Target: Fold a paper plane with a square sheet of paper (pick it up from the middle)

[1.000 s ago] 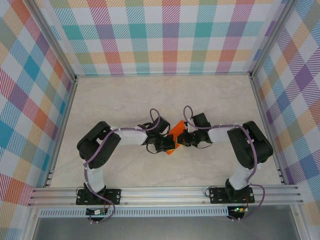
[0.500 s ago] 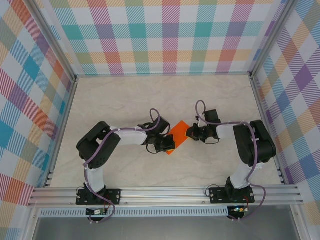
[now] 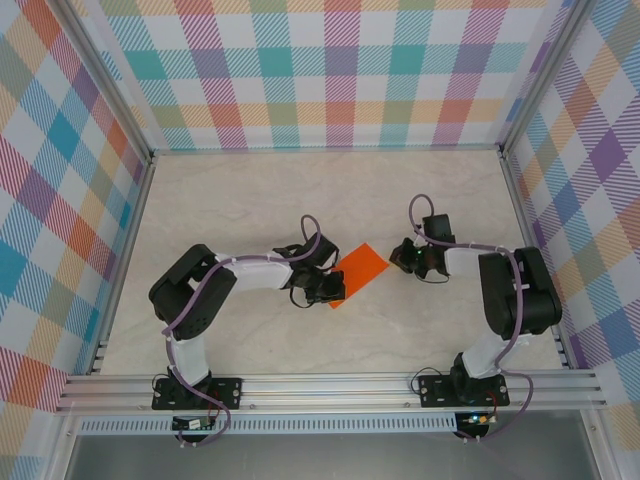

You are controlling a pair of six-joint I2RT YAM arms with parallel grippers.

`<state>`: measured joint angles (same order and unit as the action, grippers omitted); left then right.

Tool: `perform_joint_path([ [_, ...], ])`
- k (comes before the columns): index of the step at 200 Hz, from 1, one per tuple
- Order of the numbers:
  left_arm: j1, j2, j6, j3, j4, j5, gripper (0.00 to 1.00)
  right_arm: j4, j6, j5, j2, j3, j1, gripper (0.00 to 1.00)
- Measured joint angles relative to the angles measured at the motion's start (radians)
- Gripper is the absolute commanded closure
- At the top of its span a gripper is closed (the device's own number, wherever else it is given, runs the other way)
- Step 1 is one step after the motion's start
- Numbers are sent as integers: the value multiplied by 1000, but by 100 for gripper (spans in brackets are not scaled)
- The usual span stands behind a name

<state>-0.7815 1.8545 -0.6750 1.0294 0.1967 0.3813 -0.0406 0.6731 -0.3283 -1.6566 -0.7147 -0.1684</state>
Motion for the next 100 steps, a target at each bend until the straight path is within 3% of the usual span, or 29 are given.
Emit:
perform_joint_path([
  [52,6,0,31,37,61,10,100,-2,3,-84,122,11,-24,100],
  [100,-7,0,-108,62,-42,-9,100,-8,27,-198,68,26,-102,100],
])
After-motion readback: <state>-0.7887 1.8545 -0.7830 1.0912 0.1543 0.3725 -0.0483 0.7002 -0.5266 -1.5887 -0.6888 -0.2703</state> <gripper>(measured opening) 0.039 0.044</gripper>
